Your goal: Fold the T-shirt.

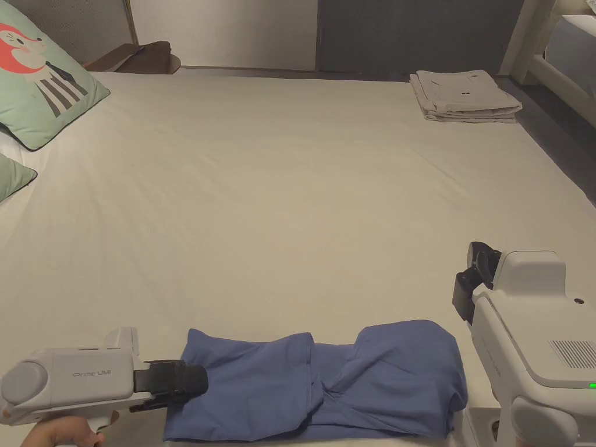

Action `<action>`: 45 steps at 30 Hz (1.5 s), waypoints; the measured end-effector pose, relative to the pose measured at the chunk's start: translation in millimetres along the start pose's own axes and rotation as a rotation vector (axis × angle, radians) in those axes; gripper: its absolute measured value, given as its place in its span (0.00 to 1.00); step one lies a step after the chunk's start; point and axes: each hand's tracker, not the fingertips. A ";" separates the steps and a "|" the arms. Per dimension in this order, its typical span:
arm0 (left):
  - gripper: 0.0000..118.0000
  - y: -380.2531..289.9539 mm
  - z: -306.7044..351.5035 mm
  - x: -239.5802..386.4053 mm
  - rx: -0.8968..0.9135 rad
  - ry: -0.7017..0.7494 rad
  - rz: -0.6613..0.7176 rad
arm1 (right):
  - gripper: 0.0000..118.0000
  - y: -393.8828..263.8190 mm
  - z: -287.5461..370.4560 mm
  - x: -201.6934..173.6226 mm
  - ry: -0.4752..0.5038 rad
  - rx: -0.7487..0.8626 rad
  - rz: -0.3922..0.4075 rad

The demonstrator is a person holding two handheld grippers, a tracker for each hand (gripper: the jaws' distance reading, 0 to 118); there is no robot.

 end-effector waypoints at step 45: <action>0.07 -15.9 -129.8 220.2 -0.070 0.157 -0.363 | 0.00 1.6 16.3 23.3 0.001 0.021 -0.030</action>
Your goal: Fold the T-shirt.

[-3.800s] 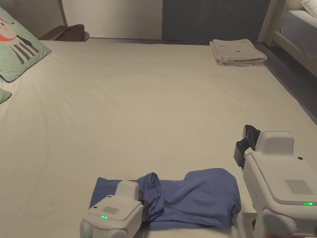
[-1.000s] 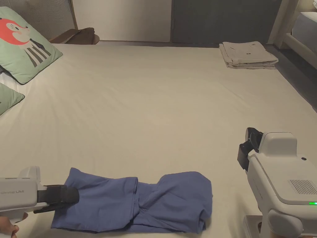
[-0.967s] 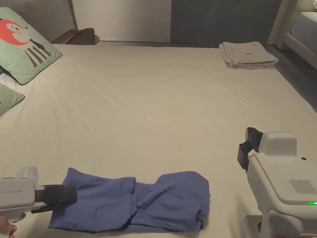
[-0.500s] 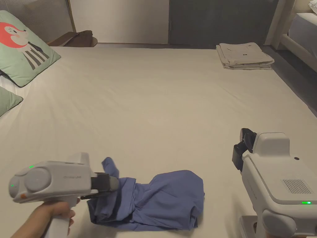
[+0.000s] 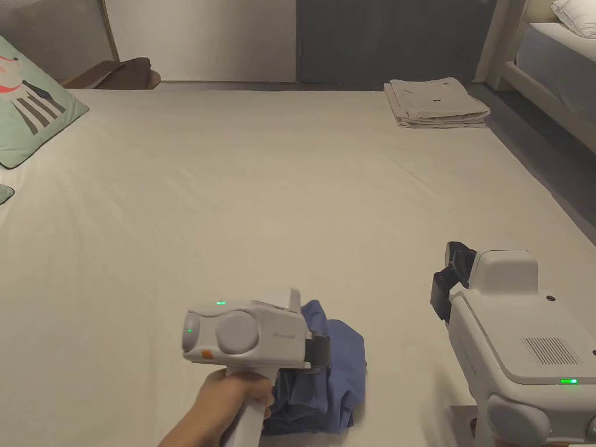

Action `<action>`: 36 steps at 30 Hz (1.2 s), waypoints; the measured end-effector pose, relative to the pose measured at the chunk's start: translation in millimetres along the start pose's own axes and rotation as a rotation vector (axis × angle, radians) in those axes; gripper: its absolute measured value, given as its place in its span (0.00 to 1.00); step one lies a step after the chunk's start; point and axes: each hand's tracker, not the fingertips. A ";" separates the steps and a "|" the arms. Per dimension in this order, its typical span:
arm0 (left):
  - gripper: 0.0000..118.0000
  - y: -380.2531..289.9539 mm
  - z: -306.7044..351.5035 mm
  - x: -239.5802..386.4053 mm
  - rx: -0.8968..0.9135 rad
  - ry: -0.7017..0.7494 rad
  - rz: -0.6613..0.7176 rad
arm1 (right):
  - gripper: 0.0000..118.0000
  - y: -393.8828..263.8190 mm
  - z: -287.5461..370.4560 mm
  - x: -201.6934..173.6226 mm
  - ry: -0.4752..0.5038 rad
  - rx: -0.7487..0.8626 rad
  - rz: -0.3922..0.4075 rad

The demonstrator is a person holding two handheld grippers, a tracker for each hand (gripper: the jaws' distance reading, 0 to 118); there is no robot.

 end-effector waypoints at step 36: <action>0.00 -65.6 -15.5 26.6 0.336 0.202 -0.202 | 0.00 -7.5 2.1 10.2 -0.011 -0.021 -0.014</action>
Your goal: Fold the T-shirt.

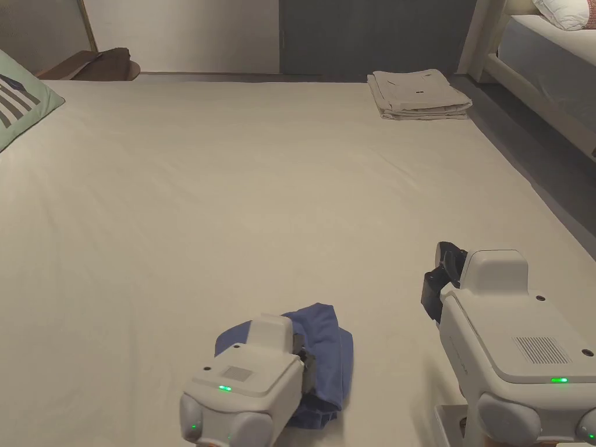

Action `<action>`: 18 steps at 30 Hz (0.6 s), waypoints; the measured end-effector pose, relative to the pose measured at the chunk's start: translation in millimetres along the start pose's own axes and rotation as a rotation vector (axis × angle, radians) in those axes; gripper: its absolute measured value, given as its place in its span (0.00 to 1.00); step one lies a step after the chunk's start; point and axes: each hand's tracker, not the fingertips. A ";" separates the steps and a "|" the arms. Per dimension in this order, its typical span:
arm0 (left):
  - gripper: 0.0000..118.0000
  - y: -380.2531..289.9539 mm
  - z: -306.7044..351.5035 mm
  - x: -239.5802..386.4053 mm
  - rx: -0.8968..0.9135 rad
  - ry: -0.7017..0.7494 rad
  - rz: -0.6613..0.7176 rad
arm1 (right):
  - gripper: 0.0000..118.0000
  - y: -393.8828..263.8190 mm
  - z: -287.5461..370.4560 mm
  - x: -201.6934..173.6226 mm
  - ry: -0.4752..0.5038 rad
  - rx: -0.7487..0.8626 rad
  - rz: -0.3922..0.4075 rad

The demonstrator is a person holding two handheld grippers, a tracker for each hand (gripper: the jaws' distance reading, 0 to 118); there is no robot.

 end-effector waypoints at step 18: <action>0.00 -11.3 -33.2 55.3 -0.081 -0.083 -0.037 | 0.00 -1.4 3.6 20.1 -0.056 -0.008 0.001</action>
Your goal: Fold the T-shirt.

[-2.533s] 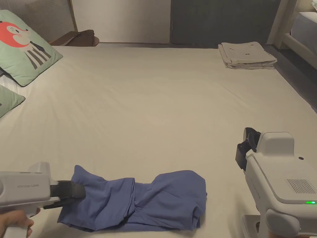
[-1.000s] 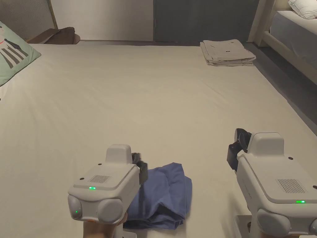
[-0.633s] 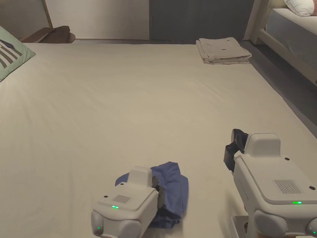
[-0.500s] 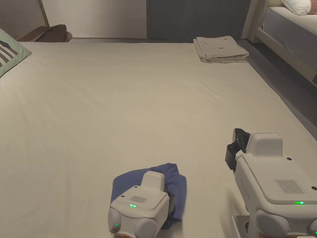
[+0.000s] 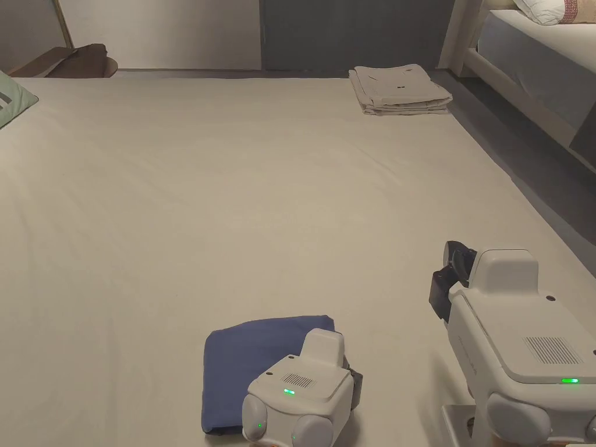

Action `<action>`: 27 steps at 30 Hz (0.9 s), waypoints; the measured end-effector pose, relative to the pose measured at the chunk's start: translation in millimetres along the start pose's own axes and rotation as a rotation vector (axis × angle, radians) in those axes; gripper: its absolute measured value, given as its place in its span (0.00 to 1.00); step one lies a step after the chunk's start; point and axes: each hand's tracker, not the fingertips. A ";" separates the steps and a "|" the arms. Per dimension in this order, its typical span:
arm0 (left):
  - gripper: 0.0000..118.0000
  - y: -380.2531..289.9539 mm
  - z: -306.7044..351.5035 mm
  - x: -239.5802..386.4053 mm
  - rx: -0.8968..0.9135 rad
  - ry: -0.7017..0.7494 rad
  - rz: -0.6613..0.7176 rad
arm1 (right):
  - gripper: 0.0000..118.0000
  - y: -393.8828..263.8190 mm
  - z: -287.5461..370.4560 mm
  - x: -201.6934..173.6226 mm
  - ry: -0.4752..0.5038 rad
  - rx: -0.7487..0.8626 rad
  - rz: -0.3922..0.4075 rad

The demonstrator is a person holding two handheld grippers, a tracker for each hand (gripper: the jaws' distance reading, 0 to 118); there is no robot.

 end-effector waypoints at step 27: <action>0.00 71.0 195.5 -170.2 0.591 0.518 -0.006 | 0.00 37.6 21.2 -70.1 0.138 0.121 0.021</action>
